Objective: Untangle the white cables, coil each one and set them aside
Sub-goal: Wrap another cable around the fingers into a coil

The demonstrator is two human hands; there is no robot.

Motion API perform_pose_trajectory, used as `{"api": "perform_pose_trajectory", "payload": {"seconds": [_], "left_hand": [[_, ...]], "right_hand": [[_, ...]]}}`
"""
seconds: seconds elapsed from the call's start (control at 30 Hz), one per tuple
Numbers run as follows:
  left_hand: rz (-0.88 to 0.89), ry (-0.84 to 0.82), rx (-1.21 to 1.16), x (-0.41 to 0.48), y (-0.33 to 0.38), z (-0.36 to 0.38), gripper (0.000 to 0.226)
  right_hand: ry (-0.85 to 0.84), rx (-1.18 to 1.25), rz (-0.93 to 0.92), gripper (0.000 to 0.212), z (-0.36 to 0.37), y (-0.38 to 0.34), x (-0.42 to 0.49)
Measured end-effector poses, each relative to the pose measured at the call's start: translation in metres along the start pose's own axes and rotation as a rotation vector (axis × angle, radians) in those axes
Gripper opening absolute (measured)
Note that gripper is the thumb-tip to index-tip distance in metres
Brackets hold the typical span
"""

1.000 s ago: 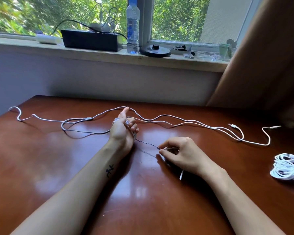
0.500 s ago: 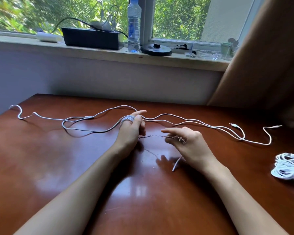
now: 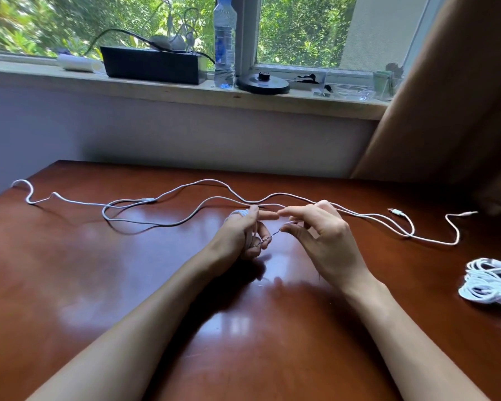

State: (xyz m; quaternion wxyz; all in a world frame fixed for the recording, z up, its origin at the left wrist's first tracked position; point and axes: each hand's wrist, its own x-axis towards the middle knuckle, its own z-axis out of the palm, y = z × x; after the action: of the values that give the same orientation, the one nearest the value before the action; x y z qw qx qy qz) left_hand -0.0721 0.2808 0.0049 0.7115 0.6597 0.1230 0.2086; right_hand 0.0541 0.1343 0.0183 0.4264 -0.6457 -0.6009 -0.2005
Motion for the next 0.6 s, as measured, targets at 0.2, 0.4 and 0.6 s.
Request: {"api": "perform_pose_trajectory", "payload": {"seconds": [0.2,0.4,0.6], "left_hand": [[-0.203,-0.241,-0.059,-0.003,0.009,0.004,0.117],[-0.298,-0.470,-0.066,-0.009,0.016,0.004,0.124],[-0.401,-0.564,-0.120,-0.013,0.020,0.007,0.106]], "right_hand": [[-0.026,0.009,-0.049,0.024,0.001,-0.004,0.002],[-0.058,0.227,0.059,0.026,0.001,-0.008,0.003],[-0.145,0.350,0.093,0.026,0.004,-0.010,0.004]]}}
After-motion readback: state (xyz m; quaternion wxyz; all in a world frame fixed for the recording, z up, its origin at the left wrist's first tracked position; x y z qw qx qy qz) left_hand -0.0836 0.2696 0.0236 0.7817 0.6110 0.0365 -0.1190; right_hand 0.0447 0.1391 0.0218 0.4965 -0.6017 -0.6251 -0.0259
